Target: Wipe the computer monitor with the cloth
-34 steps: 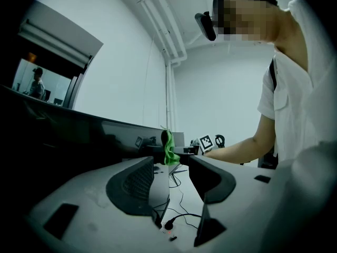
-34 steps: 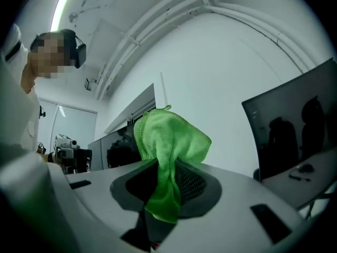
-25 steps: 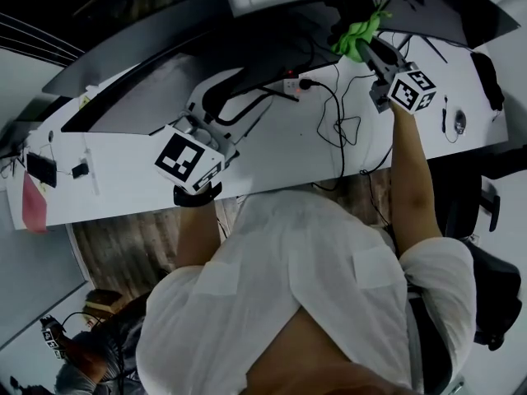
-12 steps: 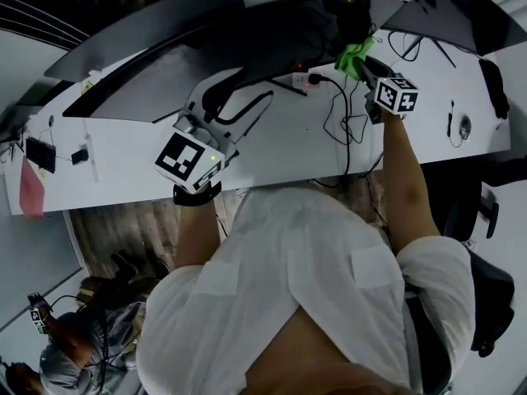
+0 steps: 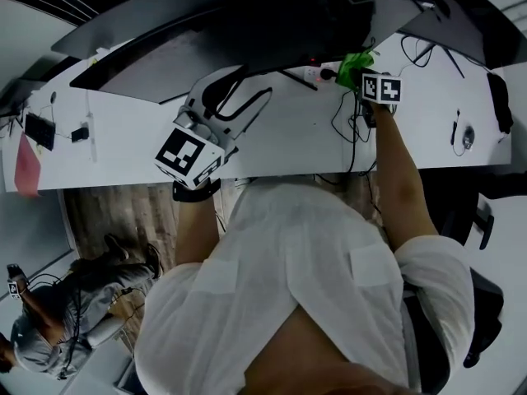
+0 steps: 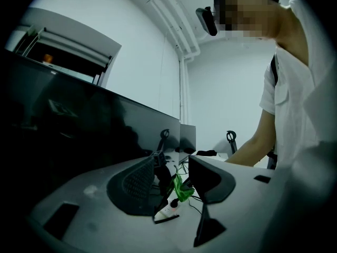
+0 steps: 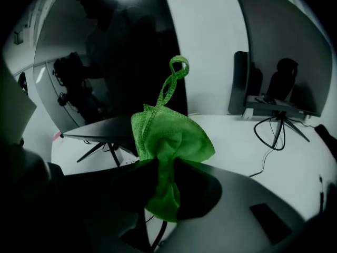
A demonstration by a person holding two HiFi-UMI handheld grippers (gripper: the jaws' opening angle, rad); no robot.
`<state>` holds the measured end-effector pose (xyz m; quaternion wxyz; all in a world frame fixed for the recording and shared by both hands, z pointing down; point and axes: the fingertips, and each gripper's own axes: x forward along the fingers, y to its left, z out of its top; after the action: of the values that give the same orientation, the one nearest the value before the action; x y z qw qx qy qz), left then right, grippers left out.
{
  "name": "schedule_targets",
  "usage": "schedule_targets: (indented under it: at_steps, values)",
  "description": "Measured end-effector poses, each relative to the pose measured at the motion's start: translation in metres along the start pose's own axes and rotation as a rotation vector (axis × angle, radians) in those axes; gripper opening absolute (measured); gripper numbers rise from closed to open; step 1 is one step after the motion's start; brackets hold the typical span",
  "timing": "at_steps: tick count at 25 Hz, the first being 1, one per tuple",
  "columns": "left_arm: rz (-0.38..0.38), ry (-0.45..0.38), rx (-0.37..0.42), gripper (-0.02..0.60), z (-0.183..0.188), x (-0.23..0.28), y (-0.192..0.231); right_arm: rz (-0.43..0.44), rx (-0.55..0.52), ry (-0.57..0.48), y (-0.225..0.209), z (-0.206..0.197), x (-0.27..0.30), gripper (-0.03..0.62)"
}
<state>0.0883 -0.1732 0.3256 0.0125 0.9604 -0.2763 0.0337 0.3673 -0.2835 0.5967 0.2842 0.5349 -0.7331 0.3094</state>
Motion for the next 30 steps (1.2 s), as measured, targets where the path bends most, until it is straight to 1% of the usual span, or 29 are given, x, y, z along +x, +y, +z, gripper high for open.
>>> schedule_targets:
  at_steps: [3, 7, 13, 19, 23, 27, 30]
  values:
    - [0.021, -0.005, -0.010, 0.199, -0.004, -0.015, 0.003, 0.001, -0.050, 0.057, 0.019, -0.003, 0.007, 0.100]
    - [0.044, -0.005, -0.024, 0.199, -0.009, -0.038, 0.010, -0.003, -0.082, 0.123, 0.049, -0.009, 0.019, 0.100]
    - [0.102, 0.003, -0.039, 0.196, -0.014, -0.082, 0.029, 0.034, -0.109, 0.175, 0.105, -0.014, 0.035, 0.100]
    - [0.146, 0.021, -0.038, 0.196, -0.016, -0.122, 0.039, 0.104, -0.092, 0.186, 0.166, -0.021, 0.048, 0.100]
    - [0.168, 0.036, -0.035, 0.196, -0.018, -0.145, 0.046, 0.158, -0.102, 0.176, 0.207, -0.028, 0.055, 0.098]
    - [0.188, 0.043, -0.035, 0.196, -0.020, -0.174, 0.058, 0.203, -0.087, 0.168, 0.251, -0.037, 0.060, 0.098]
    - [0.195, 0.049, -0.036, 0.196, -0.021, -0.191, 0.062, 0.231, -0.093, 0.147, 0.280, -0.037, 0.058, 0.098]
